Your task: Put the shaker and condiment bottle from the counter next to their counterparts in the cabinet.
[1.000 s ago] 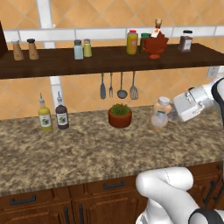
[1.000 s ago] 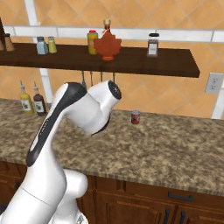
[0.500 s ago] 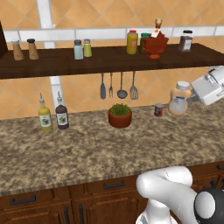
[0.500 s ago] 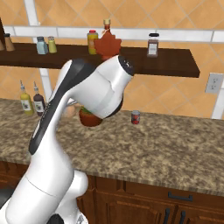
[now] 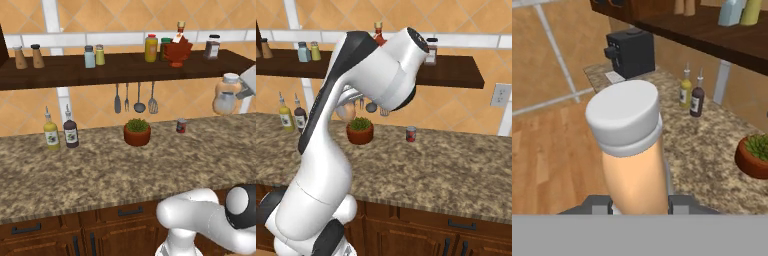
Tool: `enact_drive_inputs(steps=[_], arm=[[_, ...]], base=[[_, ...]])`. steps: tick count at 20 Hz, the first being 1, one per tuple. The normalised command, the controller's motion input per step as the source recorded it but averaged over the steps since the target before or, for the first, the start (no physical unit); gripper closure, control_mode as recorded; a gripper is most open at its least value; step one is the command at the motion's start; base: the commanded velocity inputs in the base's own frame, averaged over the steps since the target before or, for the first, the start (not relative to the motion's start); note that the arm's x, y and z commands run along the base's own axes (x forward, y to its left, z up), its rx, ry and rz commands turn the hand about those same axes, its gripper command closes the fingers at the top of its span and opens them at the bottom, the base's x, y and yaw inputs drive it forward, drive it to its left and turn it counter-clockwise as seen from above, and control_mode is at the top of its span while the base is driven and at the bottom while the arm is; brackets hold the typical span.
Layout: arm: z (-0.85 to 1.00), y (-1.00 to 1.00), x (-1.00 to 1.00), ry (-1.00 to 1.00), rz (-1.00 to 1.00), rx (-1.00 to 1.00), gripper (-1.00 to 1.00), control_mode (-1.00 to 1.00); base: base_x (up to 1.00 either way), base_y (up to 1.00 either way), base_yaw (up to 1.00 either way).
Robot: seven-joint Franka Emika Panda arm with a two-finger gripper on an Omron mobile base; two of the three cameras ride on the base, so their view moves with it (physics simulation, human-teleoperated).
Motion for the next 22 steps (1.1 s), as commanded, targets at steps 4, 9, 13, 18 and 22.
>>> enact_drive_inputs(steps=[4,9,13,18,22], arm=[[0.5,-0.32,0.0,-0.02,0.0,-0.01,1.0,-1.0],[0.28,-0.09,0.05,-0.07,0.0,0.0,1.0,-1.0],[0.18,-0.02,0.23,-0.07,0.0,0.03,1.0,-1.0],[0.24,0.0,0.42,-0.03,0.0,0.04,1.0,-1.0],[0.06,0.0,0.51,-0.03,0.0,0.02,1.0,-1.0]], base=[[0.0,0.0,0.0],[0.0,0.0,0.0],[0.0,0.0,0.0],[0.0,0.0,0.0],[0.0,0.0,0.0]])
